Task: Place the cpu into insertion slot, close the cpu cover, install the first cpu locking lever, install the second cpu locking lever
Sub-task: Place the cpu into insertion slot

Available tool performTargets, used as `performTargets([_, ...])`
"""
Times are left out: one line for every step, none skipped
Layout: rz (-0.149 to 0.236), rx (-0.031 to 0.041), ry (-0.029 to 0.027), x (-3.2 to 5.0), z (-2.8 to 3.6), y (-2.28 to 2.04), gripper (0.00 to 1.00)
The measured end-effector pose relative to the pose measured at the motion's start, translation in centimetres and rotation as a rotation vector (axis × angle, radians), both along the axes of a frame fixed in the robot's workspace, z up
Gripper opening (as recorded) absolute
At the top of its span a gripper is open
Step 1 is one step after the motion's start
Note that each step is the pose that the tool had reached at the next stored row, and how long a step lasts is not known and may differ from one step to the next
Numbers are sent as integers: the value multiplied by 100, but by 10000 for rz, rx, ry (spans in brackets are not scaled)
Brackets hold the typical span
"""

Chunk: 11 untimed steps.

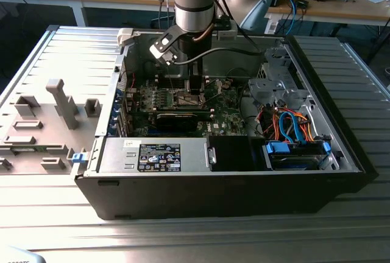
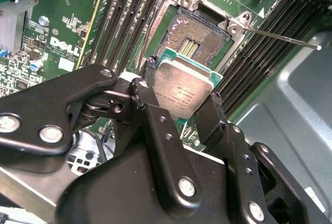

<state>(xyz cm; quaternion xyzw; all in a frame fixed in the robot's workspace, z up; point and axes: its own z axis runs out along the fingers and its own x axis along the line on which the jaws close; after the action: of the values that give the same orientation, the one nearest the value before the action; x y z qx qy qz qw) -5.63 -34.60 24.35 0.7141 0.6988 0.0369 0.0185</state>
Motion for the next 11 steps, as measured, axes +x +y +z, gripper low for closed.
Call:
performTargets([0,0,0,-1,-2,1,54])
performTargets([0,0,0,-2,-3,1,54])
performTargets([0,0,0,-2,-4,1,54])
performTargets([0,0,0,-3,-5,1,54])
performTargets([0,1,-1,-4,-7,1,54])
performTargets([-1,0,0,-6,-9,1,54])
performTargets([-1,0,0,-7,-10,1,54])
performTargets([-1,1,0,-8,-12,1,54])
performTargets([-1,1,0,-11,-14,1,54])
performTargets([0,0,0,-13,-16,1,54])
performTargets([0,0,0,-13,-17,1,54])
